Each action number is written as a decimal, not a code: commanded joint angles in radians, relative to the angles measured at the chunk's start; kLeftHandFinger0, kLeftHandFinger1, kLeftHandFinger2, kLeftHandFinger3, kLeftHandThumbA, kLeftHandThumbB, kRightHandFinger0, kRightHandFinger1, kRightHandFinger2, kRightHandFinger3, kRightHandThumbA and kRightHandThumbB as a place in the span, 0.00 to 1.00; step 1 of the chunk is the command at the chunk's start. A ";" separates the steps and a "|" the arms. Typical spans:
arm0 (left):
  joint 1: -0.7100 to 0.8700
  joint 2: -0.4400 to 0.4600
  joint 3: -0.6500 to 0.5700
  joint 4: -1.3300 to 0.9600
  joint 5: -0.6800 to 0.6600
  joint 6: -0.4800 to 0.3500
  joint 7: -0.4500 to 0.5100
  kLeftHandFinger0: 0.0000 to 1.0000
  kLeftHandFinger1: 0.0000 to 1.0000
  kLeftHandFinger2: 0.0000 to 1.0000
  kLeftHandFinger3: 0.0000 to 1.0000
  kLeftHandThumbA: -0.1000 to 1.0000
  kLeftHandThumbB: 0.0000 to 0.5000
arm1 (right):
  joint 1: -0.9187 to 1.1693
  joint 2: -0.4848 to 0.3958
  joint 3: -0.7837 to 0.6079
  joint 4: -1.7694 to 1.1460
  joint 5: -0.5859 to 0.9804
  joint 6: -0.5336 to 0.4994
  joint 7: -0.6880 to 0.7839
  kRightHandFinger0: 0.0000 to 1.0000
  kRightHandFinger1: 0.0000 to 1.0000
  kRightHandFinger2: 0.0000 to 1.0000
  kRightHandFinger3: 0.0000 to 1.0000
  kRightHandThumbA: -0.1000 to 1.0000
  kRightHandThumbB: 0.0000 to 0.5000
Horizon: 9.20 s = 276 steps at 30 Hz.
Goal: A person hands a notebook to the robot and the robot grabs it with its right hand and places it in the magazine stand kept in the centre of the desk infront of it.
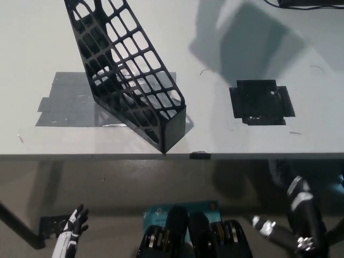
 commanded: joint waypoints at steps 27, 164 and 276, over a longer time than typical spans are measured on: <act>-0.026 0.025 0.008 -0.035 -0.016 -0.056 0.010 0.98 1.00 1.00 1.00 1.00 1.00 | -0.469 0.038 -0.158 -0.086 0.129 0.274 -0.061 1.00 1.00 1.00 1.00 1.00 0.49; -0.100 0.051 -0.001 -0.042 -0.010 -0.056 0.002 0.89 1.00 1.00 1.00 1.00 1.00 | -0.929 0.371 -0.174 0.029 0.357 0.489 -0.336 0.00 0.00 0.00 0.00 0.85 0.00; -0.128 0.052 -0.016 -0.029 0.003 -0.056 -0.013 0.93 1.00 1.00 1.00 1.00 1.00 | -0.325 -0.141 0.072 -0.512 0.173 0.355 -0.076 1.00 1.00 1.00 1.00 1.00 0.81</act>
